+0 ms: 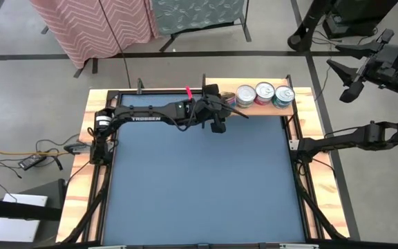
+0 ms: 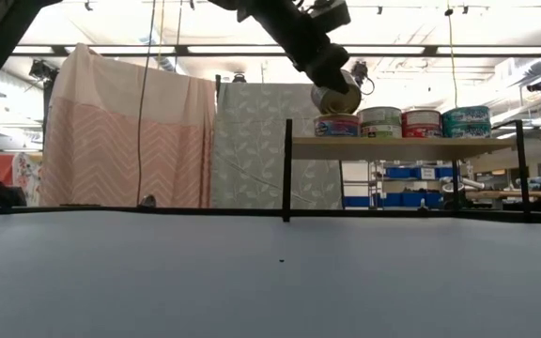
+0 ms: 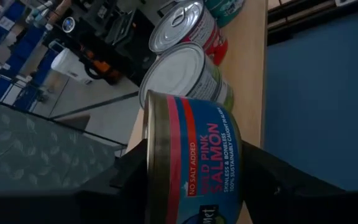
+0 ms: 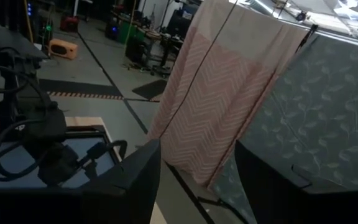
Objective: Stack canned seafood by type on shelf
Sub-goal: Stack the blue-pink tuna can on top of the blue-pink tuna can on the shelf
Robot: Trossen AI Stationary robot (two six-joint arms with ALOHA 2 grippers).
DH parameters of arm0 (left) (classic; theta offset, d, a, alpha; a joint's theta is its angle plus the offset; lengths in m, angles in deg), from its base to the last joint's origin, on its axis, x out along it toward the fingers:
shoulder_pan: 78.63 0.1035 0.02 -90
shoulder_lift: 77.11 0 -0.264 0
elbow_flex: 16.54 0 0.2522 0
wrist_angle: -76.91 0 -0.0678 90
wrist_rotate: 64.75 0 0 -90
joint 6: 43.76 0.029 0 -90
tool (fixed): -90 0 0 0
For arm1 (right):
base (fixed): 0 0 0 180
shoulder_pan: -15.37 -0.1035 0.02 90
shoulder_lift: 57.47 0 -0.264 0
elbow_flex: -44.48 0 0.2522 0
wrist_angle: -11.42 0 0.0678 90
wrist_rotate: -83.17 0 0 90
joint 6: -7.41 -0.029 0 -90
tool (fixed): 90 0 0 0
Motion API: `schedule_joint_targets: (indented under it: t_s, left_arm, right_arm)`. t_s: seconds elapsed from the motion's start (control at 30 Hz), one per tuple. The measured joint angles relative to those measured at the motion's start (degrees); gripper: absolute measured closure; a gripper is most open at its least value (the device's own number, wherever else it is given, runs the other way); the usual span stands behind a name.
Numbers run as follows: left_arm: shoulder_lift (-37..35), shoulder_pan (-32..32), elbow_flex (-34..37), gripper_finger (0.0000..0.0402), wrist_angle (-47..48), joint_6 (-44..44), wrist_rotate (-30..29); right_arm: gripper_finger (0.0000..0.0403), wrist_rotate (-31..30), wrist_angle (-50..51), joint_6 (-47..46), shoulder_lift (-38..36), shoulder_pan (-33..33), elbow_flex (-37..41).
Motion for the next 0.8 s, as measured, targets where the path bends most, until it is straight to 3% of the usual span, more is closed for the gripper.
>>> schedule_joint_targets:
  t_s: [0.47, 0.8]
  left_arm:
    - [0.0, -0.1, 0.0, 0.0196, 2.8, 4.5, -3.2]
    - [-0.1, 0.3, 0.1, 0.0191, 1.1, -4.5, 0.9]
  right_arm:
    - [0.0186, 1.0, 0.2, -1.0, -0.1, 0.0, 0.0]
    - [0.0186, 1.5, 0.2, -1.1, -0.1, 0.0, 0.0]
